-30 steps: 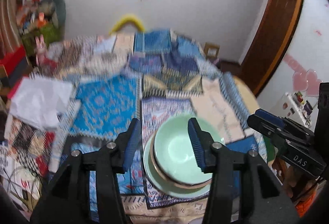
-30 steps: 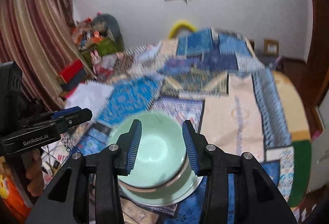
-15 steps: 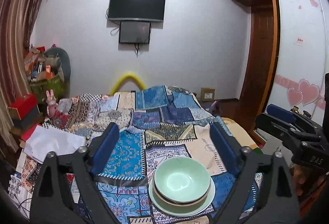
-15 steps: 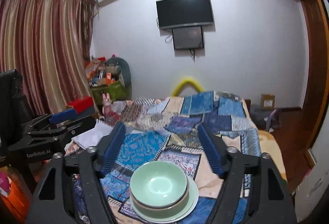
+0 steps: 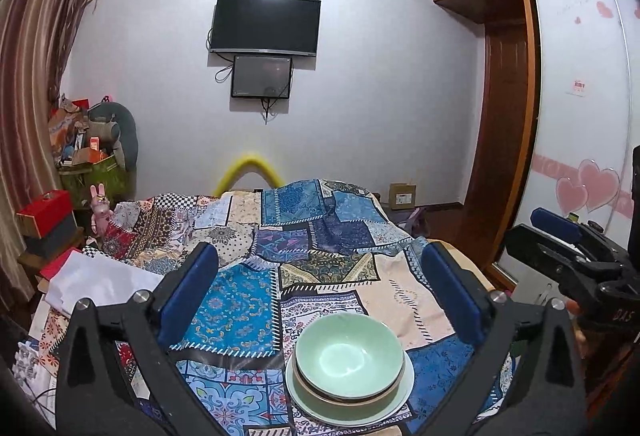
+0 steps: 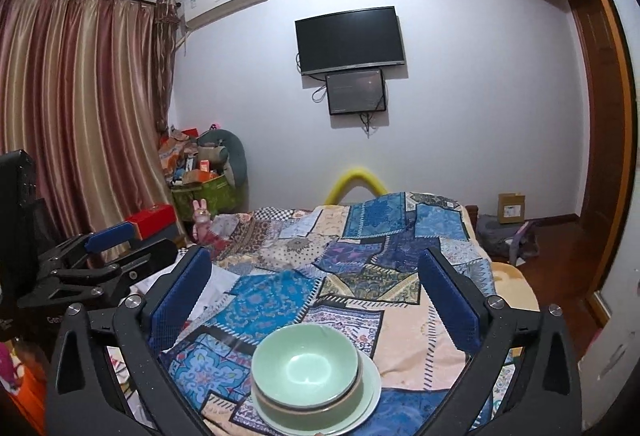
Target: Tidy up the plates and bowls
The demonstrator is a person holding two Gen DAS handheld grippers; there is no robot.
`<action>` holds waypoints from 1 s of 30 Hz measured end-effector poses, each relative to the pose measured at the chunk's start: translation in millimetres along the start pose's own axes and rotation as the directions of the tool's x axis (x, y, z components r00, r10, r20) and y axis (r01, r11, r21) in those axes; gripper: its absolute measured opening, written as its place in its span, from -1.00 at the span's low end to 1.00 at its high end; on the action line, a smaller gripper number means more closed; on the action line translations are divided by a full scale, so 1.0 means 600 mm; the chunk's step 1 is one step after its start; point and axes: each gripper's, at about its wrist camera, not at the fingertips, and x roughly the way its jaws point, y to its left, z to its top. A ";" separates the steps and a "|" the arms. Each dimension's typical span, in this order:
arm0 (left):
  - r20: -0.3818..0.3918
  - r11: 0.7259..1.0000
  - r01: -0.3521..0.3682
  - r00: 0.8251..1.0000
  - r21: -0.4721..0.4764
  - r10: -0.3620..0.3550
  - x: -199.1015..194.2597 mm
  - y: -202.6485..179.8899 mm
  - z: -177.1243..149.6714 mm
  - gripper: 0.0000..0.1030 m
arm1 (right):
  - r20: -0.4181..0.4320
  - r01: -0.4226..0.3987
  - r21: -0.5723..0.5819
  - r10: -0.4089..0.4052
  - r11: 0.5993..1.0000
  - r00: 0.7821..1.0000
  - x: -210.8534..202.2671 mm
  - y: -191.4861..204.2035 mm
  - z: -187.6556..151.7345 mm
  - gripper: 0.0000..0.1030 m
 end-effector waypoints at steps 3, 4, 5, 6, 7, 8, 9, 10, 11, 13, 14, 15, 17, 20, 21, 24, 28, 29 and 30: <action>0.006 1.000 -0.006 1.000 0.003 0.006 -0.002 -0.003 -0.001 1.00 | -0.005 -0.003 0.012 0.003 1.000 1.000 -0.002 -0.004 -0.002 1.00; 0.007 1.000 -0.008 1.000 0.005 0.008 -0.002 -0.004 -0.001 1.00 | -0.006 -0.003 0.016 0.003 1.000 1.000 -0.001 -0.005 -0.001 1.00; 0.008 1.000 -0.008 1.000 0.008 0.008 -0.002 -0.005 -0.002 1.00 | -0.005 -0.002 0.017 0.002 1.000 1.000 -0.003 -0.006 -0.002 1.00; 0.008 1.000 -0.008 1.000 0.009 0.008 -0.001 -0.006 -0.002 1.00 | -0.005 -0.001 0.019 0.001 1.000 1.000 -0.004 -0.006 -0.003 1.00; 0.008 1.000 -0.007 1.000 0.011 0.007 -0.003 -0.008 -0.002 1.00 | -0.006 -0.002 0.021 0.002 1.000 1.000 -0.004 -0.007 -0.003 1.00; 0.008 1.000 -0.007 1.000 0.012 0.007 -0.003 -0.010 -0.002 1.00 | -0.006 -0.004 0.023 0.004 1.000 1.000 -0.004 -0.007 -0.003 1.00; 0.008 1.000 -0.007 1.000 0.012 0.007 -0.003 -0.011 -0.002 1.00 | -0.006 -0.004 0.024 0.005 1.000 1.000 -0.004 -0.008 -0.003 1.00; 0.008 1.000 -0.007 1.000 0.012 0.007 -0.003 -0.011 -0.002 1.00 | -0.006 -0.005 0.025 0.005 1.000 1.000 -0.005 -0.008 -0.004 1.00; 0.008 1.000 -0.007 1.000 0.012 0.007 -0.003 -0.011 -0.002 1.00 | -0.006 -0.004 0.024 0.005 1.000 1.000 -0.005 -0.008 -0.004 1.00; 0.007 1.000 -0.006 1.000 0.013 0.006 -0.002 -0.011 -0.002 1.00 | -0.008 -0.005 0.024 0.005 1.000 1.000 -0.005 -0.008 -0.004 1.00; 0.006 1.000 -0.005 1.000 0.014 0.005 -0.002 -0.013 -0.003 1.00 | -0.009 -0.005 0.024 0.005 1.000 1.000 -0.005 -0.008 -0.004 1.00; 0.006 1.000 -0.004 1.000 0.015 0.004 -0.001 -0.014 -0.003 1.00 | -0.010 -0.006 0.025 0.006 1.000 1.000 -0.004 -0.010 -0.005 1.00; 0.005 1.000 -0.003 1.000 0.018 0.003 0.000 -0.015 -0.004 1.00 | -0.011 -0.009 0.026 0.009 1.000 1.000 -0.005 -0.010 -0.005 1.00; 0.004 1.000 0.000 1.000 0.021 0.000 0.003 -0.015 -0.003 1.00 | -0.013 -0.011 0.027 0.011 1.000 1.000 -0.005 -0.011 -0.005 1.00; 0.003 1.000 0.000 1.000 0.021 0.000 0.004 -0.016 -0.003 1.00 | -0.013 -0.012 0.027 0.012 1.000 1.000 -0.004 -0.010 -0.005 1.00; -0.001 1.000 0.003 1.000 0.019 -0.003 0.005 -0.014 -0.003 1.00 | -0.014 -0.011 0.027 0.011 1.000 1.000 -0.004 -0.009 -0.006 1.00; -0.005 1.000 0.005 1.000 0.021 -0.005 0.008 -0.014 -0.004 1.00 | -0.016 -0.009 0.030 0.010 1.000 1.000 -0.002 -0.007 -0.005 1.00; -0.006 1.000 0.005 1.000 0.022 -0.005 0.009 -0.015 -0.004 1.00 | -0.017 -0.010 0.031 0.011 0.999 1.000 -0.001 -0.007 -0.004 1.00; -0.007 1.000 0.006 1.000 0.022 -0.006 0.010 -0.015 -0.004 1.00 | -0.017 -0.011 0.033 0.012 0.999 1.000 -0.001 -0.006 -0.003 1.00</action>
